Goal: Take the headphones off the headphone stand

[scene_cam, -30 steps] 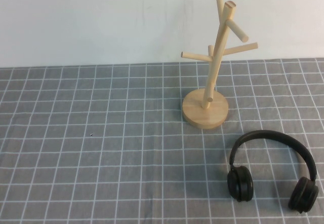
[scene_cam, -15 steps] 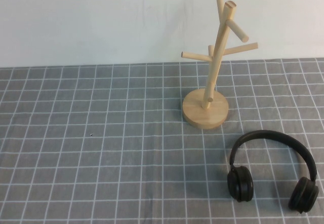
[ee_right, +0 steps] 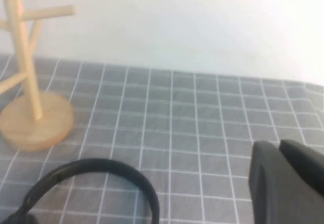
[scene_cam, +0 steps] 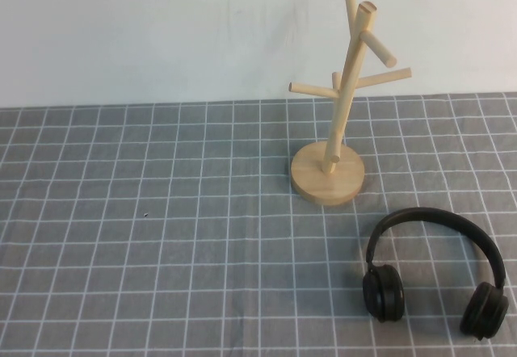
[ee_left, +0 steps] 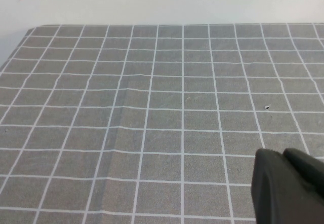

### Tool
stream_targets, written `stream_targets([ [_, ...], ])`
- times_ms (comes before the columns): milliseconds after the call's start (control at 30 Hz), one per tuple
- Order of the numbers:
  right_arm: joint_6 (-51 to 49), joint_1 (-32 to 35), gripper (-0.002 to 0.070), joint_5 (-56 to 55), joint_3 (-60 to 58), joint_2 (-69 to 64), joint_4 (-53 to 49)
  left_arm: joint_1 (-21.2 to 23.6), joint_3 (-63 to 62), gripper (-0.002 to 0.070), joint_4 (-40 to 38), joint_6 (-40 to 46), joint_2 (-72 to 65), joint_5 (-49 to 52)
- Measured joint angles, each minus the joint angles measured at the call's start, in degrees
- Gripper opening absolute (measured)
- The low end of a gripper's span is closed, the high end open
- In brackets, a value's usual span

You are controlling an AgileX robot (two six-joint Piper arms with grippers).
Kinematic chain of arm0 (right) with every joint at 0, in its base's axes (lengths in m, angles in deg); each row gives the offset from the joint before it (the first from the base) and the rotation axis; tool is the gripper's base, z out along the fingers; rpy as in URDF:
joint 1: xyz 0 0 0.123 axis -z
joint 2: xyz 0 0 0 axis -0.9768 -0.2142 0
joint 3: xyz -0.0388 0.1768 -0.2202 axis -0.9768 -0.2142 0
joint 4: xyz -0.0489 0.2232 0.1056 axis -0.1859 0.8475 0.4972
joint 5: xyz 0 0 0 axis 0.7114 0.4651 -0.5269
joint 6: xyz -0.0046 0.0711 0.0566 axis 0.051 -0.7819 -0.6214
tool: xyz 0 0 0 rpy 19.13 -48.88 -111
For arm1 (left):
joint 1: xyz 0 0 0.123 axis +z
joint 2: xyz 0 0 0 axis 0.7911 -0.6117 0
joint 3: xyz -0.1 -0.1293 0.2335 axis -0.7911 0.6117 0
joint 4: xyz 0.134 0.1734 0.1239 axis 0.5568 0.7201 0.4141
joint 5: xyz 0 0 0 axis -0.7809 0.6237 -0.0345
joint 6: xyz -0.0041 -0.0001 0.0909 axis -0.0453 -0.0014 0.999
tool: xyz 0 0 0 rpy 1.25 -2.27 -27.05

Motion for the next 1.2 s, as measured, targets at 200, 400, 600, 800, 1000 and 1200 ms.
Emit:
stream_targets([
  [200,-0.36,2.00,-0.0007,-9.16,-16.54,14.47,0.65,0.00,0.00,-0.0004,0.00,0.00,0.00,0.00],
  [400,-3.51,2.04,-0.0007,-7.34,-26.39,18.74,3.03,0.00,0.00,-0.0004,0.00,0.00,0.00,0.00],
  [600,-4.40,2.04,-0.0008,-7.46,-26.39,18.74,3.91,0.00,0.00,-0.0004,0.00,0.00,0.00,0.00],
  [800,-4.49,2.04,-0.0008,-7.46,-26.39,18.74,3.91,0.00,0.00,-0.0004,0.00,0.00,0.00,0.00],
  [1000,-4.49,2.04,-0.0008,-7.46,-26.39,18.74,4.10,0.00,0.00,-0.0004,0.00,0.00,0.00,0.00],
  [1200,-4.49,2.04,-0.0008,-7.46,-26.39,18.74,4.10,0.00,0.00,-0.0004,0.00,0.00,0.00,0.00],
])
